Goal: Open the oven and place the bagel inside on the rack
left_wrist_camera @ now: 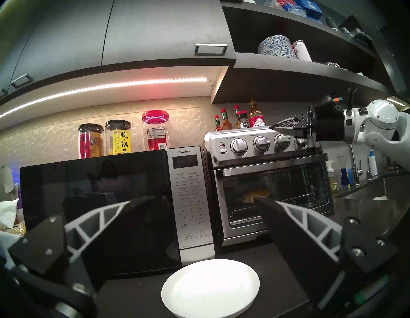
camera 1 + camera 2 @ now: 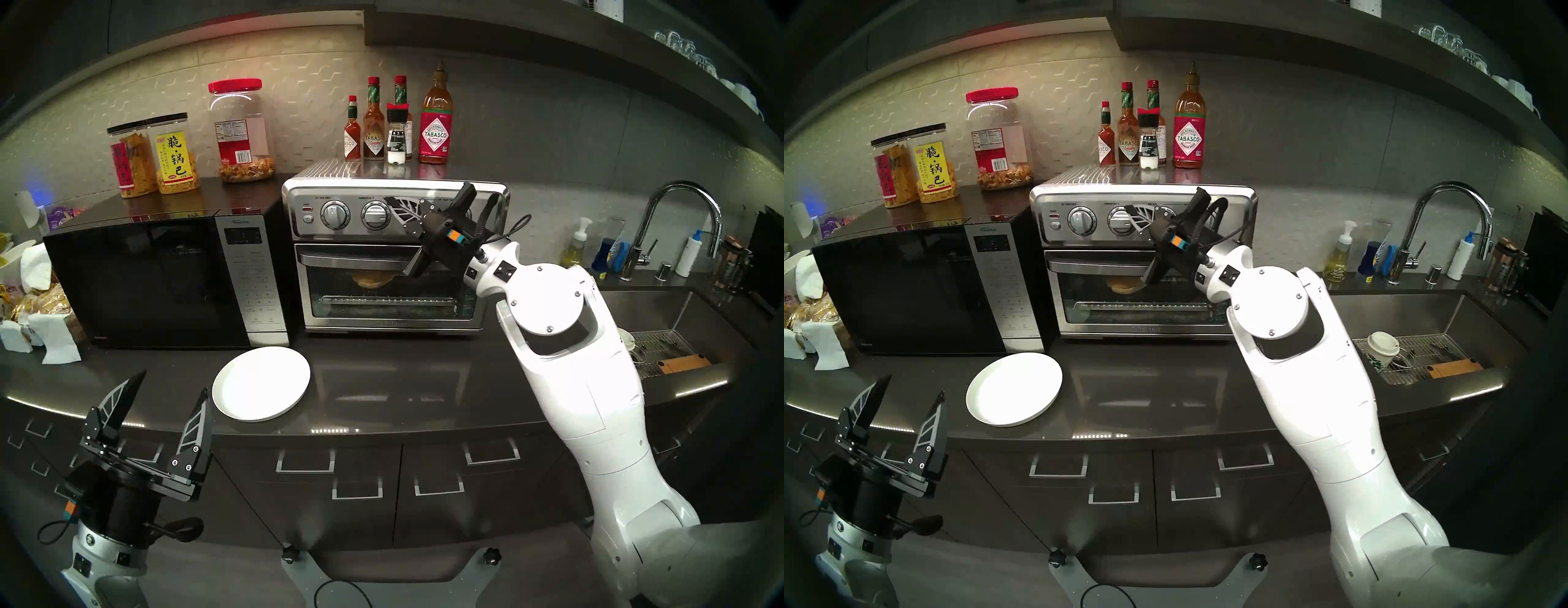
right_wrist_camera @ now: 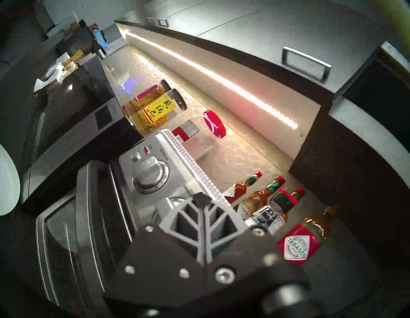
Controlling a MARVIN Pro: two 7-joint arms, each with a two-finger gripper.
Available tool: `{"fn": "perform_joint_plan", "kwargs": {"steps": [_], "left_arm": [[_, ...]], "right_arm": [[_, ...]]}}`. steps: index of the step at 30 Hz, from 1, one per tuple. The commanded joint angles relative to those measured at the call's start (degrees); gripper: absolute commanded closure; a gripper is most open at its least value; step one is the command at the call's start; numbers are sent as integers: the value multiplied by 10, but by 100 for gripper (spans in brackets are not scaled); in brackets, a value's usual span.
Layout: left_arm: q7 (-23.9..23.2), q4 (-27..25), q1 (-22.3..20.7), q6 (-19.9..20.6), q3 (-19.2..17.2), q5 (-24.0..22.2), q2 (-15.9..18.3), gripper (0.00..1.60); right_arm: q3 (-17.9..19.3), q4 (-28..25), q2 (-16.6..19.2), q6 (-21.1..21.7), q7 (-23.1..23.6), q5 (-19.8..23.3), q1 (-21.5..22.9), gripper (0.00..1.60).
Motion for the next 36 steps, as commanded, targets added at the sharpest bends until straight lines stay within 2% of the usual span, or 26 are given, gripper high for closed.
{"fn": "perform_joint_plan", "kwargs": {"steps": [1, 6, 11, 13, 15, 17, 19, 20, 22, 23, 24, 25, 26, 28, 29, 30, 34, 36], "left_arm": [[0, -13, 2, 0, -1, 0, -1, 0], [0, -13, 3, 1, -1, -1, -2, 0], [-1, -13, 3, 2, -1, -1, -3, 0], [-1, -13, 3, 2, -1, -1, -3, 0], [-2, -13, 2, 2, -1, -1, -3, 0], [-2, -13, 2, 1, -1, -1, -3, 0], [-2, -13, 2, 1, -1, -1, -4, 0], [-2, -13, 2, 1, -1, -1, -4, 0], [-2, -13, 2, 1, -1, -1, -4, 0], [-3, -13, 1, 1, -1, -1, -4, 0], [-3, -13, 1, 1, -1, -1, -4, 0], [-3, -13, 1, 1, -1, -1, -4, 0], [-3, -13, 1, 1, -1, -1, -4, 0], [-3, -13, 1, 1, -1, -1, -5, 0], [-3, -13, 2, 2, -1, -1, -5, 0], [-3, -13, 2, 2, -2, -1, -5, 0], [-4, -13, 2, 3, -2, -1, -6, 0], [-4, -13, 2, 3, -2, -1, -6, 0]], "right_arm": [[39, -66, -3, -20, -40, 31, -62, 160], [58, -102, 12, -5, -69, 51, -102, 160], [83, -106, 25, -9, -91, 75, -140, 160], [99, -106, 35, -14, -92, 87, -149, 160], [139, -117, 42, -25, -91, 106, -178, 160], [150, -121, 44, -29, -90, 112, -186, 160], [174, -127, 47, -37, -87, 133, -200, 160], [197, -134, 52, -44, -83, 150, -218, 160], [206, -136, 56, -46, -83, 157, -224, 160], [212, -131, 72, -49, -90, 179, -229, 160], [212, -131, 72, -49, -90, 179, -229, 160], [234, -138, 62, -55, -78, 181, -247, 160], [254, -136, 64, -62, -73, 201, -261, 160], [261, -135, 62, -63, -75, 206, -267, 160], [273, -139, 62, -68, -75, 216, -284, 160], [277, -131, 58, -68, -69, 227, -277, 160], [312, -146, 52, -84, -58, 271, -326, 160], [315, -146, 48, -87, -49, 277, -328, 160]]}}
